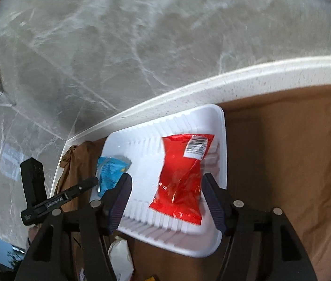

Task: Organize snacks
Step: 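Carry both packets to the white tray and open both tools to release, then grasp the black snack bar with left tool while right tool grasps the white pouch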

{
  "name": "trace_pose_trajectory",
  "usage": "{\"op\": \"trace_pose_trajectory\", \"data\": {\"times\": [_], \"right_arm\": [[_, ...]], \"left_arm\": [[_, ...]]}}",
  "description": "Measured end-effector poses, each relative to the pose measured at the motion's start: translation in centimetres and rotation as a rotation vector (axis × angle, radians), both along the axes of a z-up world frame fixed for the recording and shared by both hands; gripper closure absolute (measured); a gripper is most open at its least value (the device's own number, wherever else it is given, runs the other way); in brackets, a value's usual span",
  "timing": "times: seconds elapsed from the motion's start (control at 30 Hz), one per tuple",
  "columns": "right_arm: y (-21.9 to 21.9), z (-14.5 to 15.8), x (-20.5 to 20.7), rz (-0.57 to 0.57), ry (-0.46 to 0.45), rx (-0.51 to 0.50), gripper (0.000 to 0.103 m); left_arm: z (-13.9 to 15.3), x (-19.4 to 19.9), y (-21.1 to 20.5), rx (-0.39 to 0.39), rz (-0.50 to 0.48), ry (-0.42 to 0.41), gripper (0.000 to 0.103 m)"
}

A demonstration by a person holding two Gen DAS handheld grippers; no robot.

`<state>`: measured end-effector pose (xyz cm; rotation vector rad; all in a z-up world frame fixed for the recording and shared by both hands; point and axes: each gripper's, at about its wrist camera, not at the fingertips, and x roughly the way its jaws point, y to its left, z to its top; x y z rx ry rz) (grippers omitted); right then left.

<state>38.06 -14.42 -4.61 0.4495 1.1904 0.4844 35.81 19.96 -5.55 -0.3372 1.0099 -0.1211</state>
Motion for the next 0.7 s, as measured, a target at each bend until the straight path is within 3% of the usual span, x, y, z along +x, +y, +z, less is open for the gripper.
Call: {"op": "trace_pose_trajectory", "data": {"times": [0.33,0.5,0.7], "right_arm": [[1.4,4.9,-8.7,0.137,-0.092,-0.067,0.034],[3.8,4.8,-13.4,0.217,-0.082,-0.105,0.034],[7.5,3.0,-16.6,0.304,-0.038,-0.116,0.034]], "left_arm": [[5.2,-10.0,0.9,0.042,0.009,-0.05,0.044],[4.0,-15.1,1.5,0.071,0.022,0.002,0.044],[0.7,-18.0,1.5,0.066,0.035,0.101,0.044]]}}
